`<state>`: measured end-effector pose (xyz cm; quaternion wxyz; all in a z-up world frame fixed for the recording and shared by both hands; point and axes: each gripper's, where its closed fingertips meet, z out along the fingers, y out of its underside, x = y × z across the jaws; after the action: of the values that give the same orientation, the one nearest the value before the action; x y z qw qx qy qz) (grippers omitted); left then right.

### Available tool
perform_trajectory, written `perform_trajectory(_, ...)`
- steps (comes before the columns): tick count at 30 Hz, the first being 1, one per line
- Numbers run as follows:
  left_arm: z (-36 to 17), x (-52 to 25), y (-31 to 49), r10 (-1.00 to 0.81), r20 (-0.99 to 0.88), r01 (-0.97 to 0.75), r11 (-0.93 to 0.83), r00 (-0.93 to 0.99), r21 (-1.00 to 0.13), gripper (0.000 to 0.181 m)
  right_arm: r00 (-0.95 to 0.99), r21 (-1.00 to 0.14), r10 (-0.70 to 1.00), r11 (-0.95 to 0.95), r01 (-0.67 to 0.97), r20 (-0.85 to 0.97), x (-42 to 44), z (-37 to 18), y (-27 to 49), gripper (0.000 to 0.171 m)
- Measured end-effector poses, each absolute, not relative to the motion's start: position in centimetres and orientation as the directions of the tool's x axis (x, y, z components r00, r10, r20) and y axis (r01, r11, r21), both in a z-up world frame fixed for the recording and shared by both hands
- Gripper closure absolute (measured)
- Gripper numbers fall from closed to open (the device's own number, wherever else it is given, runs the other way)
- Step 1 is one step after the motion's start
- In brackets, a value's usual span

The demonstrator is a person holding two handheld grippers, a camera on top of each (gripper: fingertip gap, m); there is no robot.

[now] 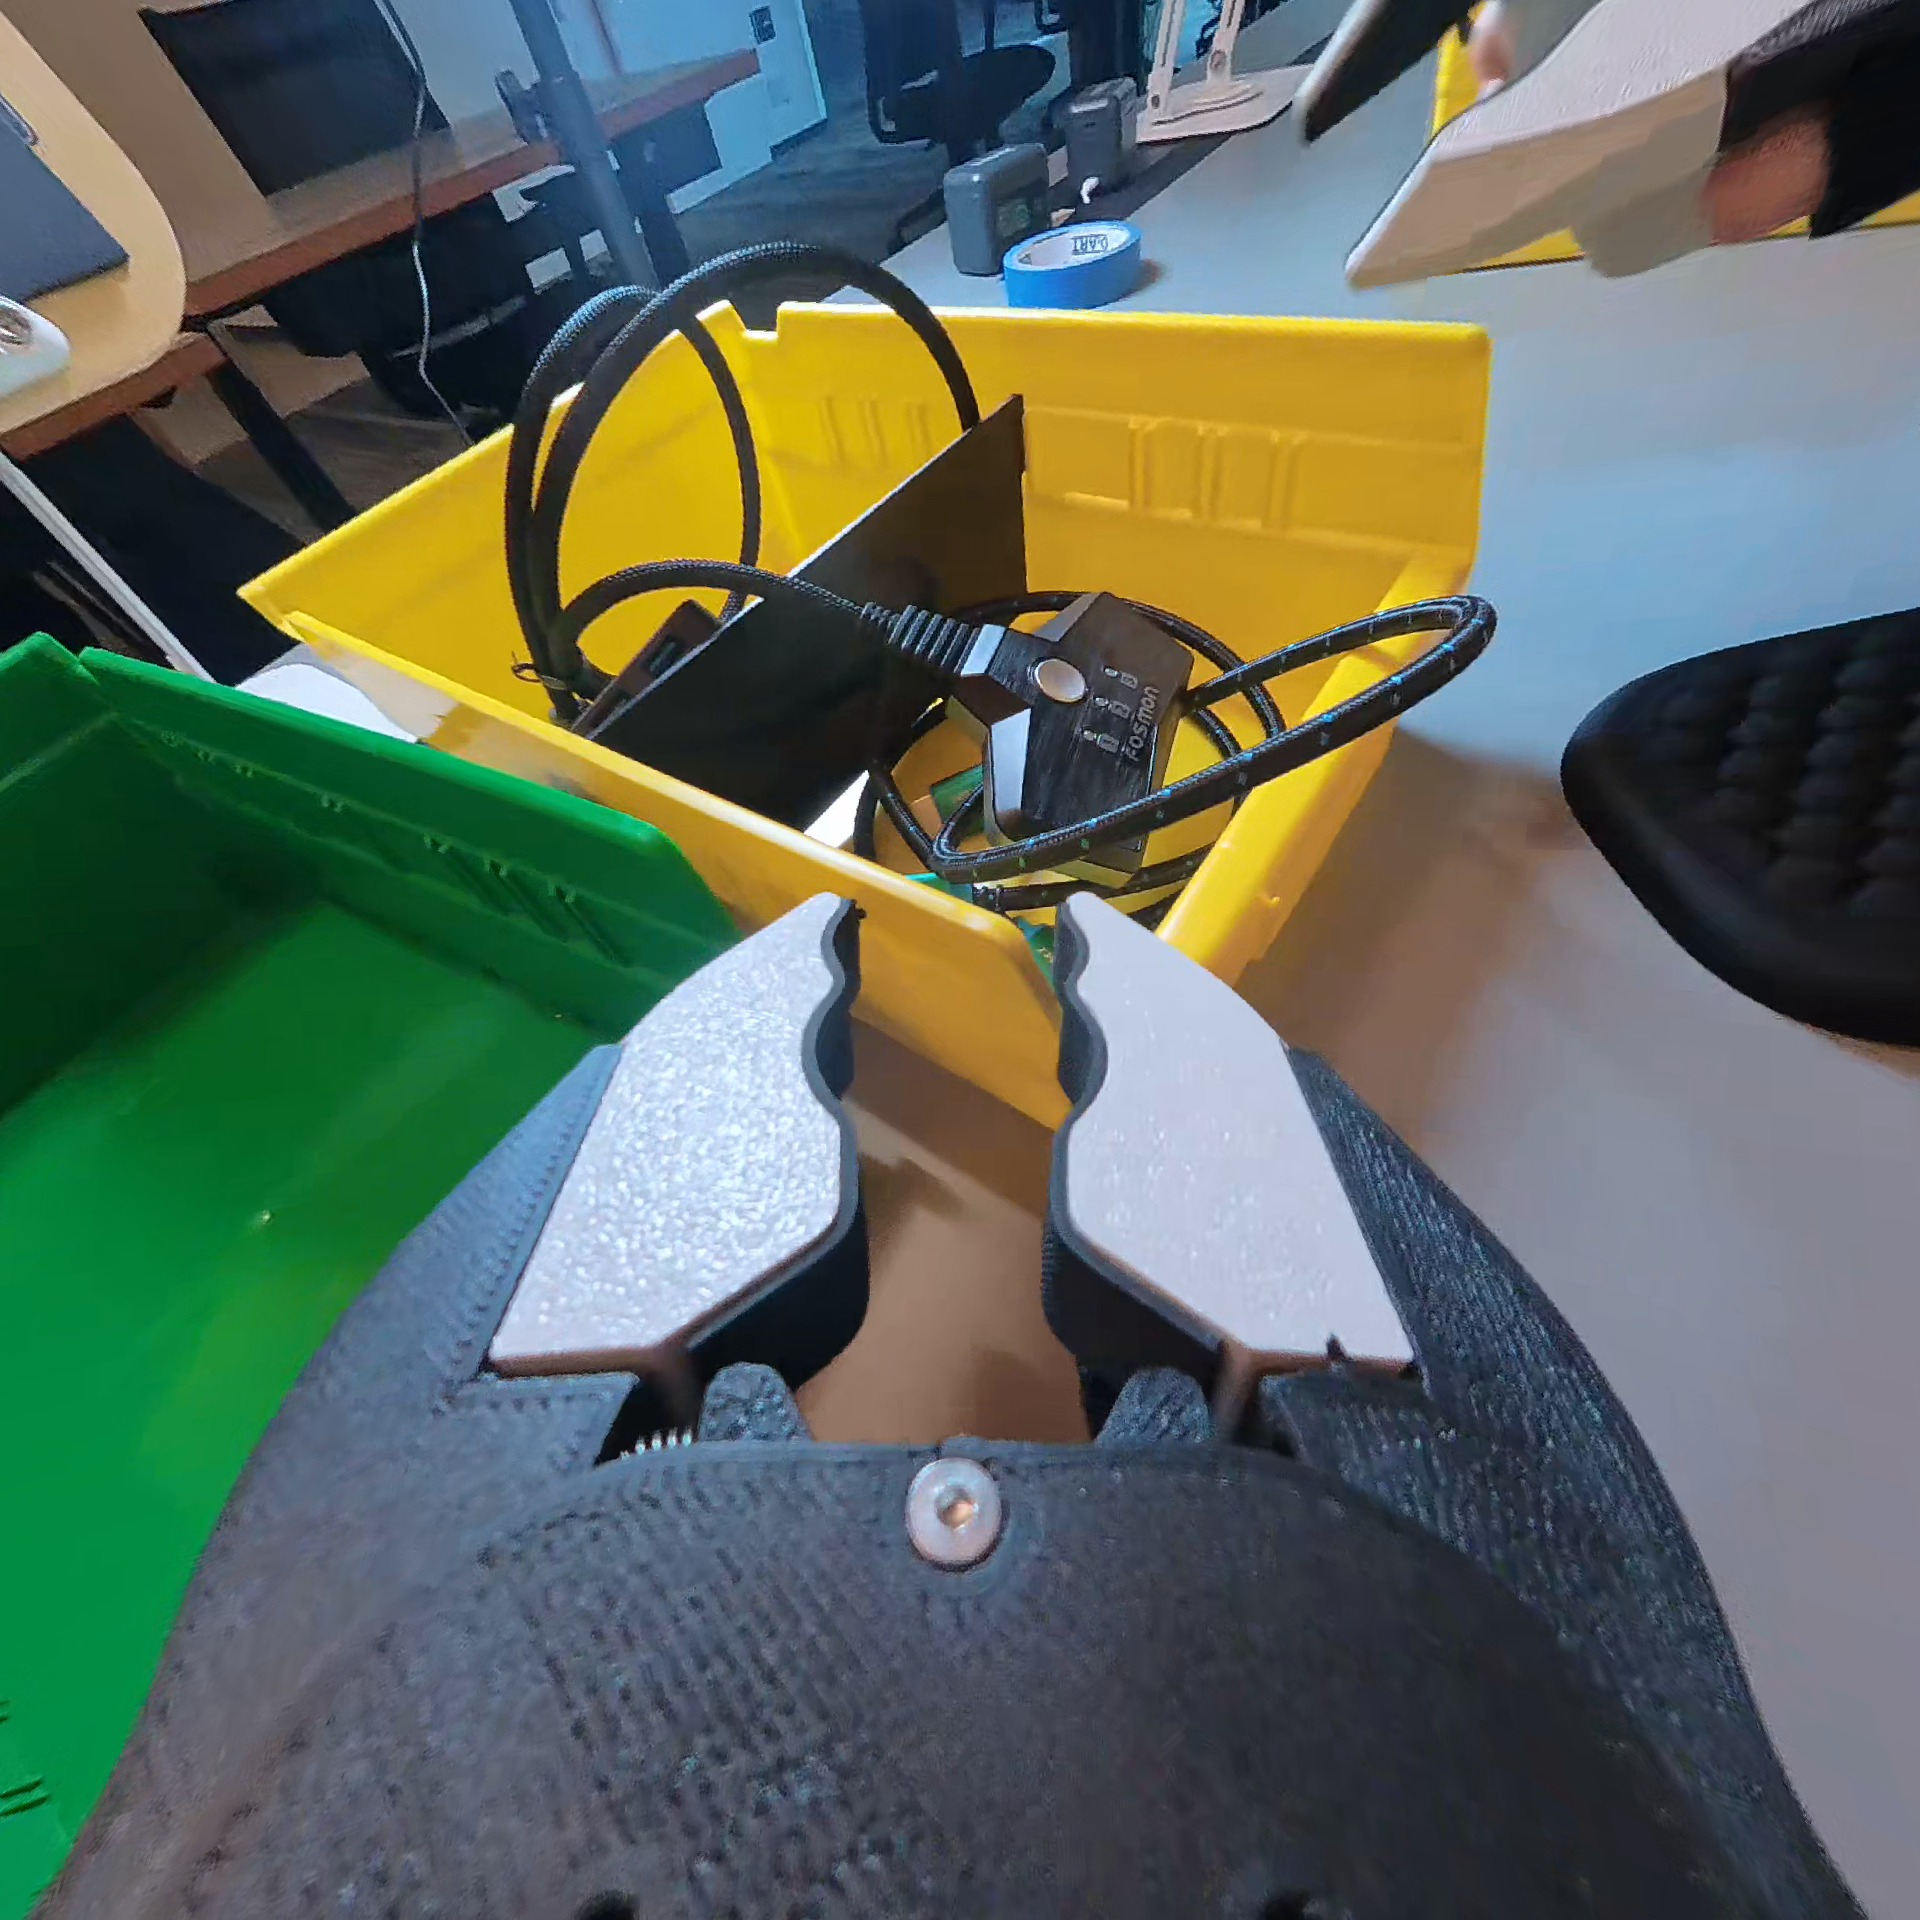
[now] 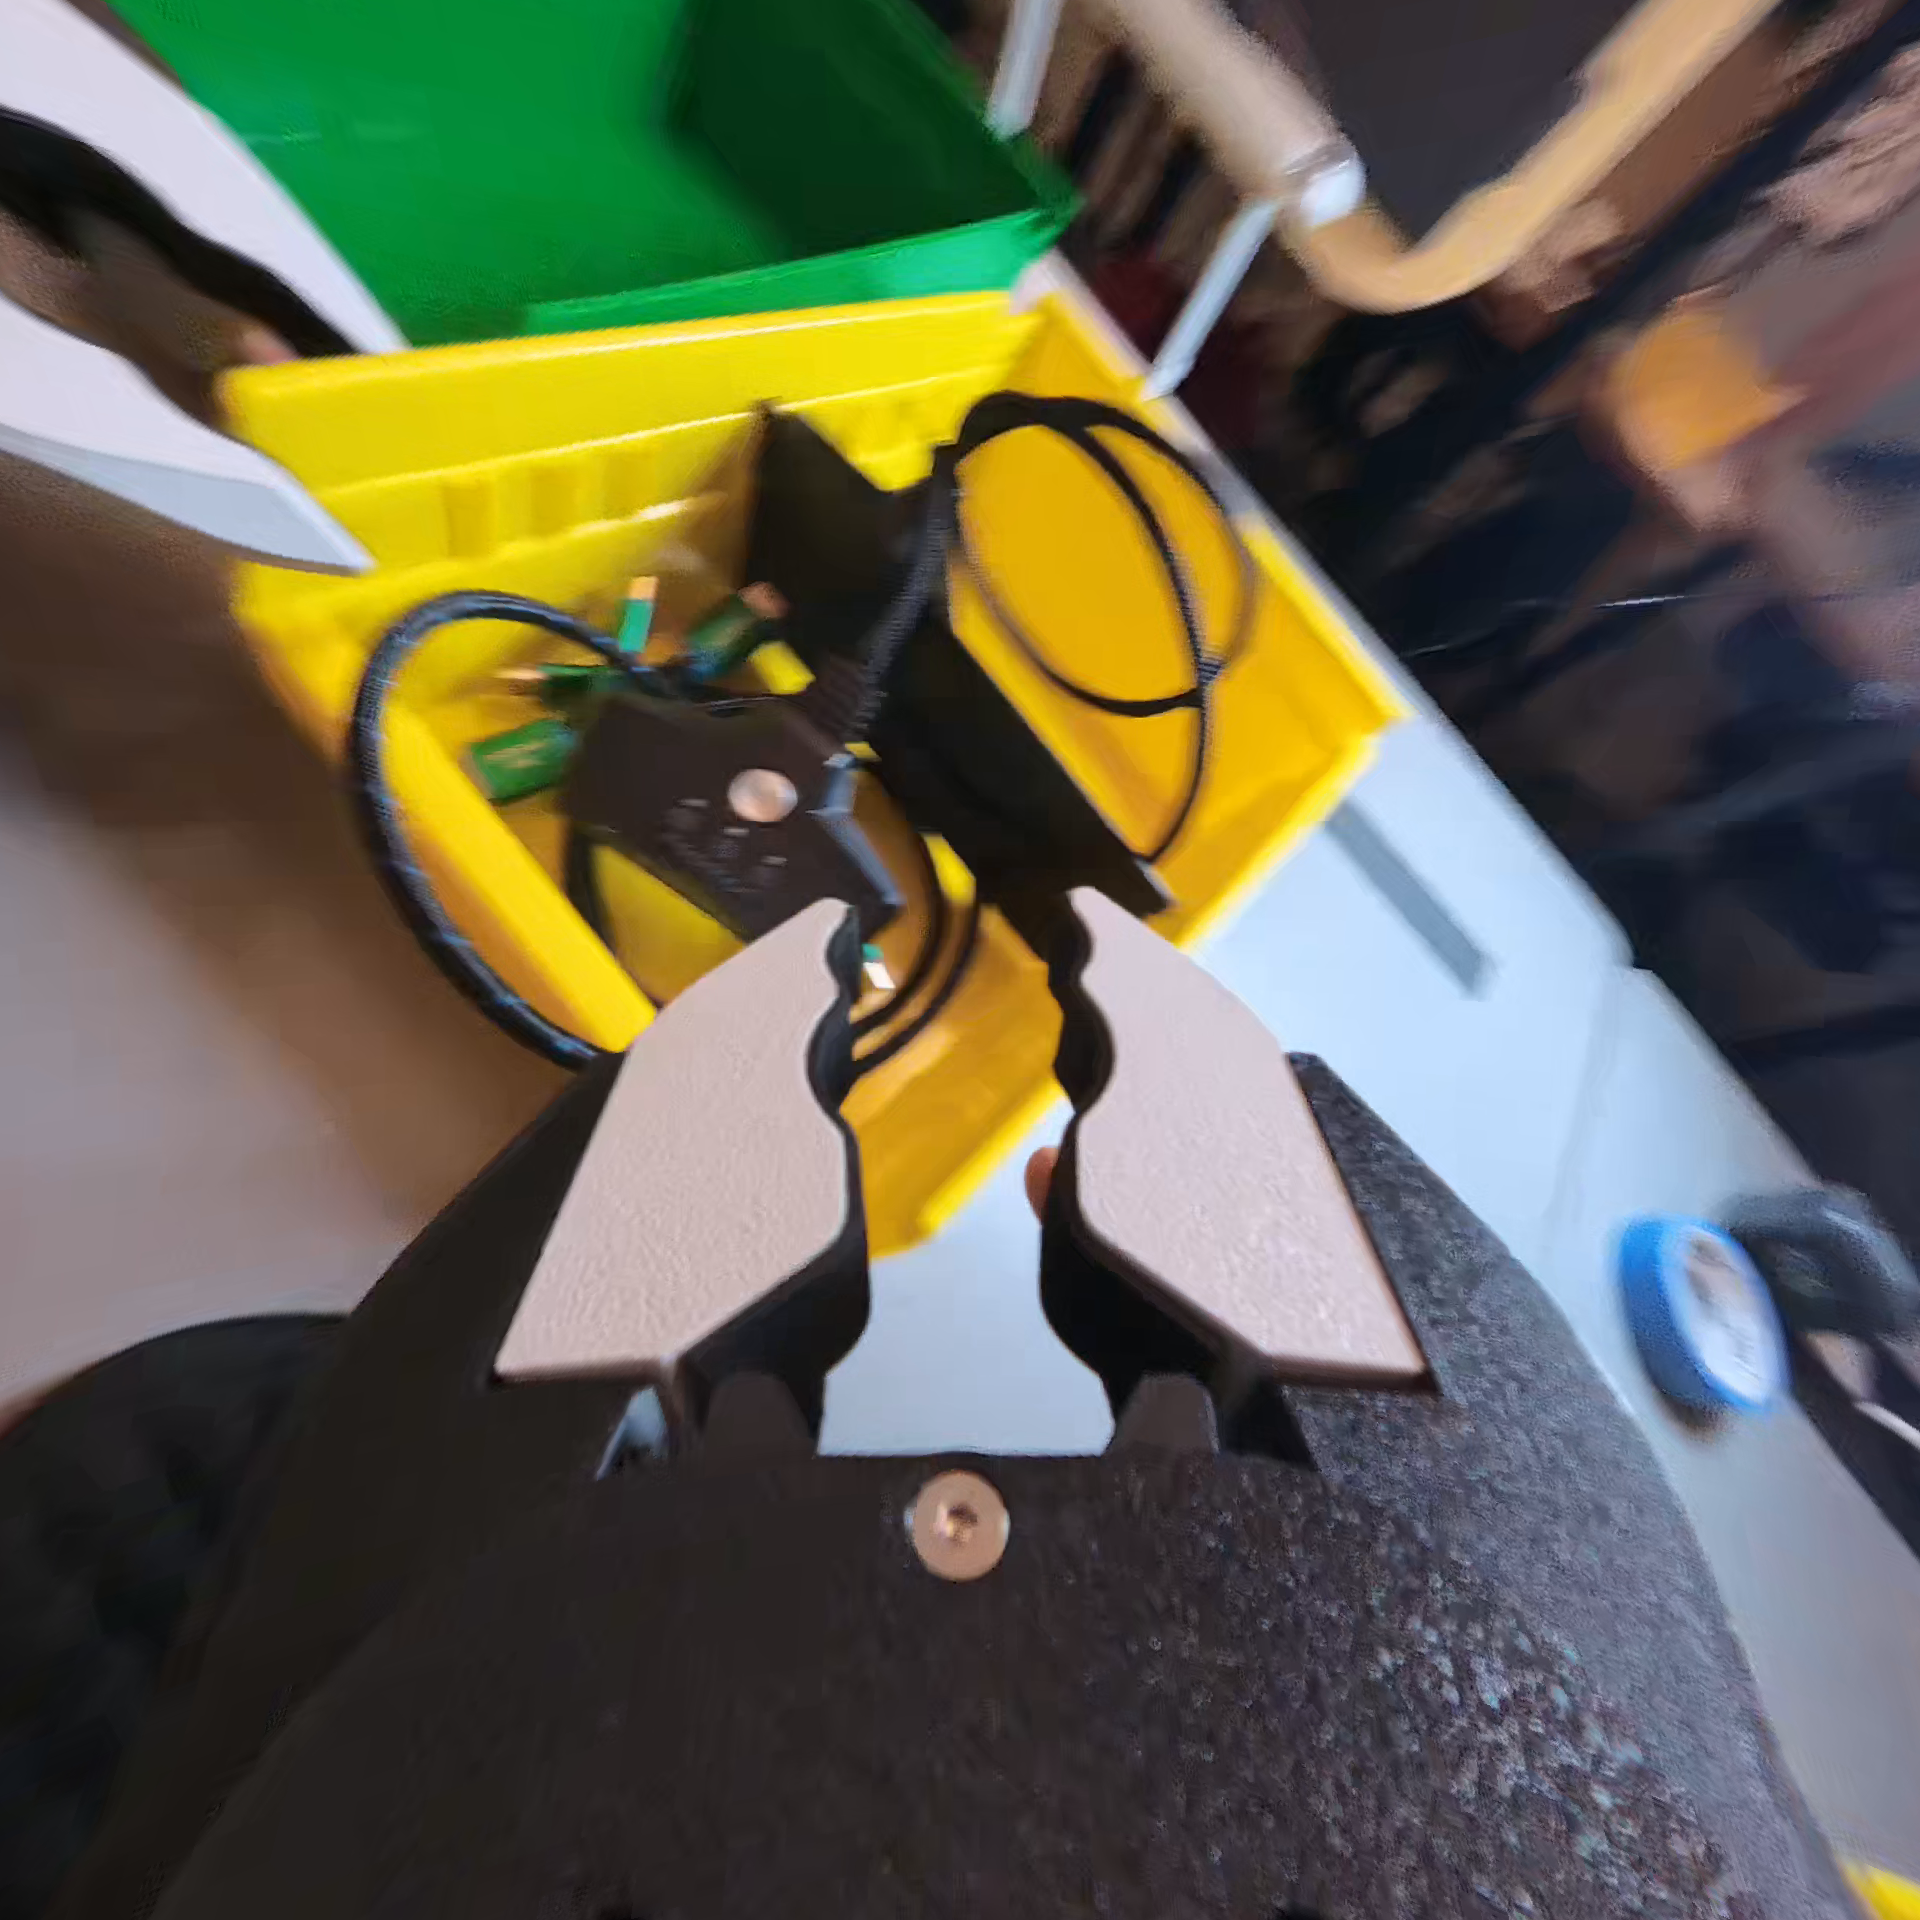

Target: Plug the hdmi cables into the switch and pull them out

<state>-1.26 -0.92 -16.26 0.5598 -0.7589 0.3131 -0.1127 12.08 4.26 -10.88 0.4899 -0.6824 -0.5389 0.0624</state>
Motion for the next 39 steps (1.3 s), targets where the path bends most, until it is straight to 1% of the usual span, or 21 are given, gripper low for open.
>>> perform_trajectory(1, -16.3, -1.3, -0.9, -0.601, -0.173, -0.343, -0.18, 0.78, -0.922, 0.145, 0.343, -0.706, 0.862, 0.025, 0.707, 0.374, 10.5, -11.3, 4.1, 0.128)
perform_trajectory(3, -16.3, -1.3, -1.1, -0.596, -0.19, -0.353, -0.168, 0.78, -0.921, 0.145, 0.275, -0.671, 0.915, -0.006, 0.742, 0.297, 7.5, -12.0, 5.3, 0.129)
perform_trajectory(6, -16.1, -1.5, -1.7, -0.587, -0.22, -0.365, -0.139, 0.779, -0.921, 0.145, 0.235, -0.537, 0.957, -0.11, 0.837, 0.17, 4.3, -15.6, 7.2, 0.122)
perform_trajectory(8, -15.7, -1.6, -1.9, -0.584, -0.211, -0.347, -0.131, 0.784, -0.929, 0.145, 0.247, -0.46, 0.96, -0.159, 0.874, 0.136, 2.8, -17.9, 8.2, 0.124)
perform_trajectory(9, -15.6, -1.6, -1.9, -0.587, -0.198, -0.336, -0.133, 0.785, -0.933, 0.145, 0.246, -0.426, 0.956, -0.158, 0.891, 0.159, 2.4, -18.8, 8.9, 0.139)
perform_trajectory(12, -16.2, -1.5, -1.7, -0.586, -0.184, -0.333, -0.157, 0.789, -0.93, 0.144, 0.216, -0.434, 0.97, -0.147, 0.889, 0.113, 1.6, -17.9, 8.7, 0.146)
perform_trajectory(15, -16.8, -1.2, -1.2, -0.584, -0.171, -0.333, -0.181, 0.794, -0.925, 0.143, 0.227, -0.508, 0.966, -0.134, 0.851, 0.125, 1.3, -13.6, 8.9, 0.147)
perform_trajectory(17, -17.0, -1.1, -0.9, -0.573, -0.182, -0.342, -0.183, 0.799, -0.922, 0.142, 0.229, -0.558, 0.959, -0.098, 0.824, 0.169, 0.9, -10.0, 9.8, 0.146)
perform_trajectory(18, -17.0, -1.1, -0.8, -0.57, -0.186, -0.344, -0.184, 0.801, -0.921, 0.142, 0.197, -0.566, 0.953, -0.035, 0.824, 0.229, 0.6, -8.6, 10.4, 0.146)
perform_trajectory(21, -17.1, -1.2, -0.9, -0.564, -0.202, -0.36, -0.183, 0.801, -0.915, 0.145, 0.144, -0.507, 0.872, 0.132, 0.852, 0.469, -0.5, -6.7, 14.4, 0.147)
perform_trajectory(23, -17.1, -1.4, -0.9, -0.557, -0.221, -0.376, -0.179, 0.801, -0.909, 0.148, 0.133, -0.46, 0.762, 0.233, 0.857, 0.633, -1.6, -7.0, 18.0, 0.146)
perform_trajectory(25, -17.1, -1.8, -0.9, -0.549, -0.239, -0.392, -0.179, 0.801, -0.902, 0.151, 0.167, -0.458, 0.678, 0.276, 0.845, 0.716, -2.4, -8.9, 20.8, 0.146)
perform_trajectory(26, -17.1, -2.1, -0.8, -0.543, -0.244, -0.396, -0.182, 0.803, -0.9, 0.154, 0.17, -0.463, 0.687, 0.266, 0.846, 0.707, -2.6, -10.8, 21.4, 0.147)
perform_trajectory(28, -17.1, -2.5, -0.8, -0.545, -0.225, -0.38, -0.189, 0.808, -0.905, 0.156, 0.121, -0.407, 0.795, 0.168, 0.898, 0.594, -1.9, -16.0, 21.0, 0.15)
perform_trajectory(29, -17.1, -2.6, -0.8, -0.547, -0.208, -0.365, -0.194, 0.811, -0.911, 0.156, 0.123, -0.372, 0.816, 0.119, 0.92, 0.565, -1.2, -17.3, 20.8, 0.146)
perform_trajectory(30, -17.1, -2.6, -0.7, -0.548, -0.2, -0.358, -0.196, 0.812, -0.913, 0.156, 0.125, -0.382, 0.831, 0.112, 0.917, 0.542, -0.9, -17.2, 20.2, 0.146)
perform_trajectory(31, -17.1, -2.6, -0.7, -0.548, -0.202, -0.358, -0.194, 0.812, -0.913, 0.156, 0.161, -0.431, 0.843, 0.091, 0.898, 0.513, -0.7, -16.3, 19.7, 0.146)
perform_trajectory(34, -16.9, -2.4, -0.6, -0.537, -0.216, -0.36, -0.178, 0.816, -0.916, 0.154, 0.259, -0.589, 0.905, -0.011, 0.808, 0.337, 0.5, -12.3, 16.5, 0.122)
perform_trajectory(35, -16.9, -2.4, -0.6, -0.533, -0.218, -0.359, -0.175, 0.818, -0.917, 0.153, 0.273, -0.64, 0.912, -0.015, 0.769, 0.306, 1.3, -10.6, 15.1, 0.122)
perform_trajectory(37, -16.9, -2.4, -0.7, -0.523, -0.205, -0.341, -0.178, 0.827, -0.923, 0.148, 0.317, -0.707, 0.901, -0.017, 0.707, 0.296, 4.0, -8.4, 12.5, 0.121)
perform_trajectory(39, -16.6, -2.4, -0.6, -0.509, -0.194, -0.32, -0.173, 0.839, -0.931, 0.146, 0.377, -0.742, 0.879, -0.039, 0.669, 0.293, 7.9, -8.3, 9.8, 0.116)
